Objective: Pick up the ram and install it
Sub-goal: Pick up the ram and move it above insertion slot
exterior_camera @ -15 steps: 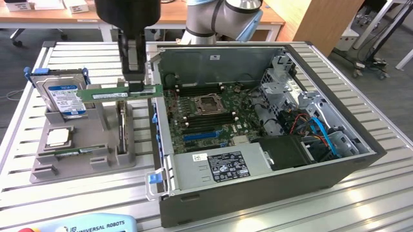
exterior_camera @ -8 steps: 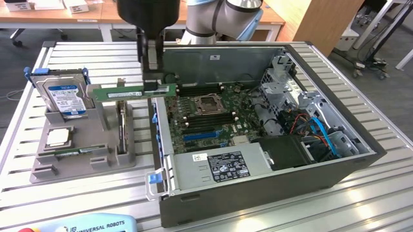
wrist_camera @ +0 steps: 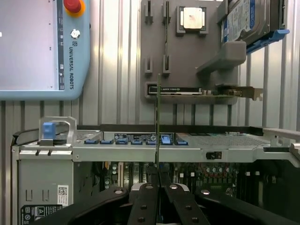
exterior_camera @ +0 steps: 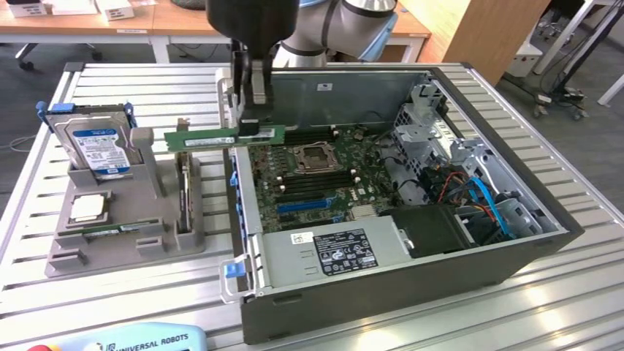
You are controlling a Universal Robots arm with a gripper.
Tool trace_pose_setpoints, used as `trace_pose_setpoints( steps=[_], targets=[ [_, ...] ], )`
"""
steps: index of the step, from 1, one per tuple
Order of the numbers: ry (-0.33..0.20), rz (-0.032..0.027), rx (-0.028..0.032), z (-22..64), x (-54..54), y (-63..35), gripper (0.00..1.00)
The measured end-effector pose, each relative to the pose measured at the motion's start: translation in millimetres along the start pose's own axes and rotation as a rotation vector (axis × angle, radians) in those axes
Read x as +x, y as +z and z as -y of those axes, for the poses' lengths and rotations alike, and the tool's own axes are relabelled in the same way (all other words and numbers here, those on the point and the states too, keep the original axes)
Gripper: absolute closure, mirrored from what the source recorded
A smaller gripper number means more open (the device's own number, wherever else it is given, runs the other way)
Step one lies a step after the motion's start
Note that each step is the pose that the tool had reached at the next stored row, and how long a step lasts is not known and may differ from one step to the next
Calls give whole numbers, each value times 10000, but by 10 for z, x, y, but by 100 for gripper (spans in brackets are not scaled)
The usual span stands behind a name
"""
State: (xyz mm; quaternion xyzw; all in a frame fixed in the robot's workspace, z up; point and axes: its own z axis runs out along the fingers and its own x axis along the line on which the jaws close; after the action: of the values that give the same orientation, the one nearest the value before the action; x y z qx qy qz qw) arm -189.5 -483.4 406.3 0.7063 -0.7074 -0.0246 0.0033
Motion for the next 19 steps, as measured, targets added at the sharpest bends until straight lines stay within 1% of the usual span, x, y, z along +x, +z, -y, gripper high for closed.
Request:
trace_pose_setpoints(
  steps=[9,19],
  targets=[
    [-2,2,0,286,0,-11,89],
    [-1,2,0,583,-1,-23,89]
  ],
)
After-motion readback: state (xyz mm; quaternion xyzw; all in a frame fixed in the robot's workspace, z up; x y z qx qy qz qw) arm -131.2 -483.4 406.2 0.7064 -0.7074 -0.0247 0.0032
